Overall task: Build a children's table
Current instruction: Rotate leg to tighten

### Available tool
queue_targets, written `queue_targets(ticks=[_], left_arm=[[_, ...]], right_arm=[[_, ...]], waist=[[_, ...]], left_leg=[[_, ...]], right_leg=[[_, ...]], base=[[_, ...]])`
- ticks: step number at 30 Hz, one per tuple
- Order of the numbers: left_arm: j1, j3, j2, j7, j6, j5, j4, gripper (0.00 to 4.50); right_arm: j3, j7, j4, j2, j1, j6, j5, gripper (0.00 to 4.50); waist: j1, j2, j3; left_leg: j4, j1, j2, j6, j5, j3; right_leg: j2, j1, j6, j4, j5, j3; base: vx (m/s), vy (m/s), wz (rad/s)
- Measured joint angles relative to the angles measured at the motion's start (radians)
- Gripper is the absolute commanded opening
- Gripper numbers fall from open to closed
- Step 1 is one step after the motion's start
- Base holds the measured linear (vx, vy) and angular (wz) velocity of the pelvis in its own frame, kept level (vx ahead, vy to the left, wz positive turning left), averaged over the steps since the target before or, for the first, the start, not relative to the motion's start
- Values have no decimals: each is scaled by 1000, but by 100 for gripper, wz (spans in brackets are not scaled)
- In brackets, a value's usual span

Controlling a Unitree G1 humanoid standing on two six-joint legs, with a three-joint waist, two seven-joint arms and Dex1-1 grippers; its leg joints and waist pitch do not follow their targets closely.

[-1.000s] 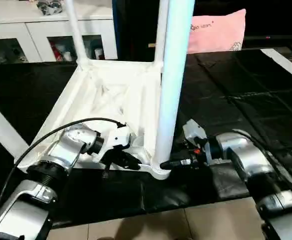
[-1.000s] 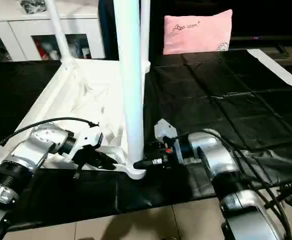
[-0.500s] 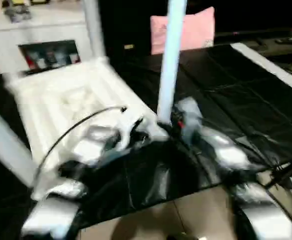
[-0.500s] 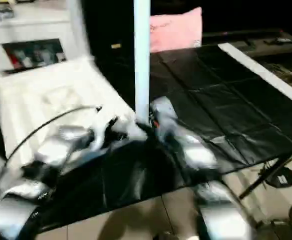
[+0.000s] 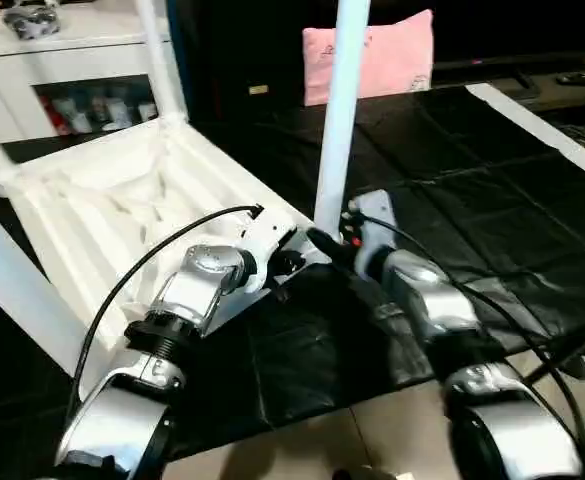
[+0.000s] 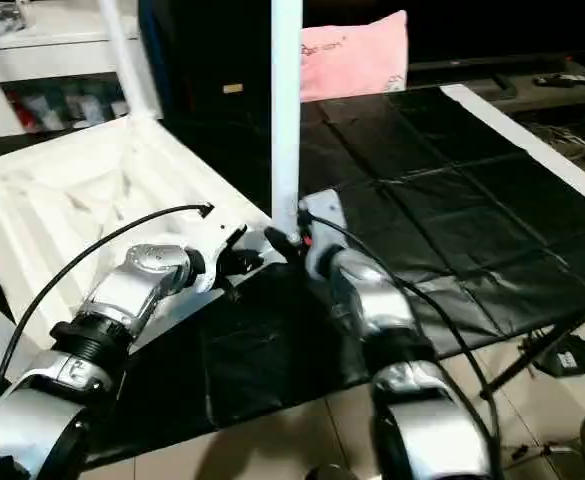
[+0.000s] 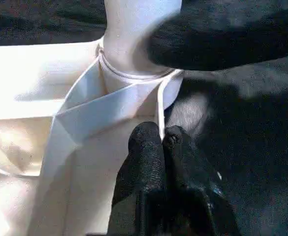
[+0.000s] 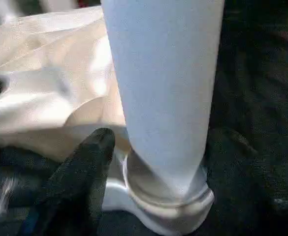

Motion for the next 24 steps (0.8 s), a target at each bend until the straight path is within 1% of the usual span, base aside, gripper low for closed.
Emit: queue_targets(ticks=[1, 3, 4, 6, 9, 10, 11, 13, 15, 16, 17, 19, 24], left_arm=[[3, -2, 14, -17, -11, 0, 0, 0], [5, -12, 38, -54, -35, 4, 0, 0], [10, -17, 52, -81, -54, 3, 0, 0], [18, -22, 72, -121, -91, 3, 0, 0], [25, -44, 113, -217, -158, -5, 3, 0], [31, -49, 135, -265, -184, -13, 3, 0], [36, -51, 144, -294, -197, -21, 3, 0], [39, -58, 161, -353, -217, -29, 3, 0], [39, -73, 175, -402, -241, -30, 3, 0], [39, -79, 177, -424, -251, -30, 3, 0], [39, -82, 178, -434, -256, -30, 3, 0], [39, -86, 177, -442, -261, -30, 3, 0], [39, -91, 174, -447, -264, -31, 3, 0]], right_arm=[[8, 37, -10, -9, 11, 1, 6, 342], [22, 100, -35, -39, 28, 6, 17, 369], [32, 151, -53, -56, 41, 7, 24, 378], [49, 220, -81, -93, 53, 18, 39, 390], [99, 381, -153, -184, 82, 26, 49, 422], [119, 441, -172, -218, 88, 26, 48, 428], [127, 468, -177, -234, 88, 26, 46, 432], [138, 506, -186, -248, 88, 19, 38, 444], [155, 522, -185, -259, 86, -3, 24, 444], [158, 526, -184, -268, 84, -9, 15, 444], [158, 526, -183, -269, 82, -11, 13, 444], [158, 526, -184, -268, 80, -19, 10, 444], [158, 527, -183, -268, 80, -19, 8, 444]], waist=[[0, 0, 0], [4, 0, 0], [9, 0, 0], [12, 0, 0], [27, -1, 1], [35, -2, 1], [39, -2, 1], [49, -2, 2], [57, -2, 2], [64, -2, 2], [67, -3, 2], [70, -3, 2], [67, -3, 2]], left_leg=[[0, 0, 0, 0, 0, 0], [0, 0, 0, 0, 0, 0], [0, 0, 0, 0, 0, 0], [0, -1, 0, 0, 0, 0], [0, -2, 0, 4, 3, 0], [-1, -2, 0, 5, 3, 0], [-1, -2, 0, 5, 3, 0], [-1, -2, 0, 5, 3, 0], [-1, -2, 0, 4, 3, 1], [-1, -2, 0, 4, 3, 2], [-1, -2, 0, 4, 3, 2], [0, -2, 0, 4, 2, 4], [-1, -1, -1, 4, 2, 4]], right_leg=[[0, 0, 0, 0, 0, 0], [0, -1, 0, 0, 0, 0], [0, 0, 0, 0, 0, 0], [0, -1, 0, 0, 0, 0], [0, -1, -1, -1, 0, 0], [0, -1, -1, -1, 0, 0], [0, -1, -1, -1, 0, 0], [0, -1, -1, 0, 0, 0], [-1, -1, -1, 0, 0, 1], [-1, -1, -1, 0, 0, 1], [-2, -1, -1, 0, 0, 1], [-3, -1, -1, 0, 0, 1], [-3, -1, -1, 0, 0, 1]], base=[[0, 0, 0], [0, 0, 0], [0, 0, 0], [0, 0, 0], [0, 0, 0], [0, 0, 0], [0, 0, 0], [0, 0, 0], [0, 0, 0], [0, 0, 0], [0, 0, 0], [0, 0, 0], [0, 0, 0]])
